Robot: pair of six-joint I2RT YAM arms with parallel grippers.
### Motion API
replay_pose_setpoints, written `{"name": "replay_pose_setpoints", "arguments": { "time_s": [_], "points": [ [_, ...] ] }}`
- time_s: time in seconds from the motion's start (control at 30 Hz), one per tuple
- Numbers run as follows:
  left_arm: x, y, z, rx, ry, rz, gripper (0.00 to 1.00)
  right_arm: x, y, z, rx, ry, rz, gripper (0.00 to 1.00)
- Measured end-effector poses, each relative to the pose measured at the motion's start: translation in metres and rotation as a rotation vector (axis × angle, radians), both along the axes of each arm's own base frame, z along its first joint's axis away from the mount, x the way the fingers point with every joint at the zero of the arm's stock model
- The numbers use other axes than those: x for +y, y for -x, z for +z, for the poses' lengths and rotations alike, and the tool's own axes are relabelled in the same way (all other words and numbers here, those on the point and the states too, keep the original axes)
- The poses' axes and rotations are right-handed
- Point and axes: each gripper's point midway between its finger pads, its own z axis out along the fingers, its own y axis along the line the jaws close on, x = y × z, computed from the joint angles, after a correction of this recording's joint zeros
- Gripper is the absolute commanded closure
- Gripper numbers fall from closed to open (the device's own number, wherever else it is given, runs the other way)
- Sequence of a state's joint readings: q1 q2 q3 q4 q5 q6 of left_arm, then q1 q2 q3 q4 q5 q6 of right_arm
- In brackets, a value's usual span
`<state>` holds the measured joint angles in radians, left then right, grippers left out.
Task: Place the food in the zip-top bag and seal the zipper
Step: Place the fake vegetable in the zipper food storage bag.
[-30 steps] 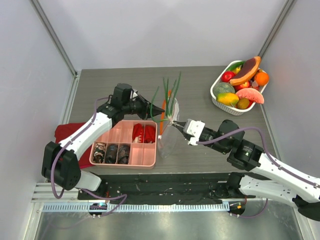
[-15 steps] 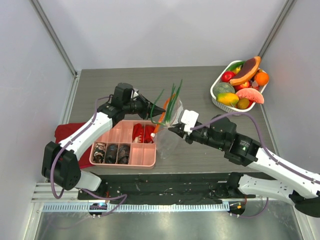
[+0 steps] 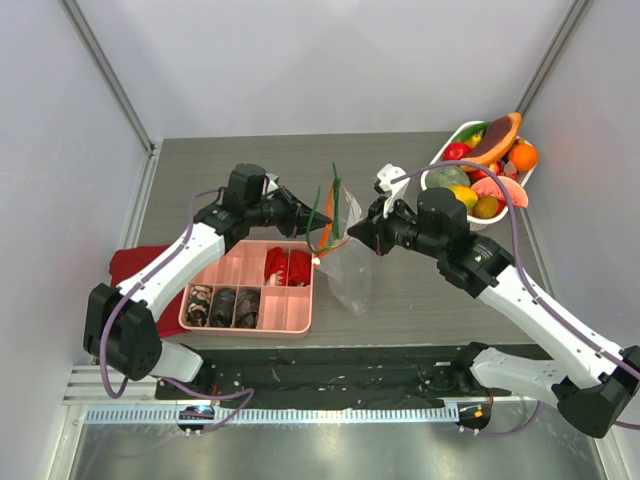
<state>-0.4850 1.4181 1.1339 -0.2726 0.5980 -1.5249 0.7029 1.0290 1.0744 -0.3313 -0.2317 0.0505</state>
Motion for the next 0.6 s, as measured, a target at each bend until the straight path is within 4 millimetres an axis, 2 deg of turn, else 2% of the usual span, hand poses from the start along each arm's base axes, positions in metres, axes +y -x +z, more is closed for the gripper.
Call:
{"name": "replay_pose_setpoints", "arguments": {
  "time_s": [0.2, 0.37, 0.47, 0.6],
  "points": [
    [0.0, 0.001, 0.003, -0.013, -0.008, -0.009, 1.0, 0.013, 0.005, -0.019, 0.124, -0.012, 0.053, 0.99],
    [0.001, 0.002, 0.003, -0.02, -0.023, -0.02, 1.0, 0.015, 0.003, -0.035, 0.186, 0.037, 0.054, 0.99],
    [0.003, 0.005, 0.0, -0.016, -0.038, -0.028, 1.0, 0.011, -0.001, -0.032, 0.192, 0.036, 0.037, 0.99],
    [0.004, 0.007, -0.003, -0.008, -0.049, -0.033, 1.0, -0.001, -0.008, -0.019, 0.173, 0.0, -0.037, 0.99]
  ]
}}
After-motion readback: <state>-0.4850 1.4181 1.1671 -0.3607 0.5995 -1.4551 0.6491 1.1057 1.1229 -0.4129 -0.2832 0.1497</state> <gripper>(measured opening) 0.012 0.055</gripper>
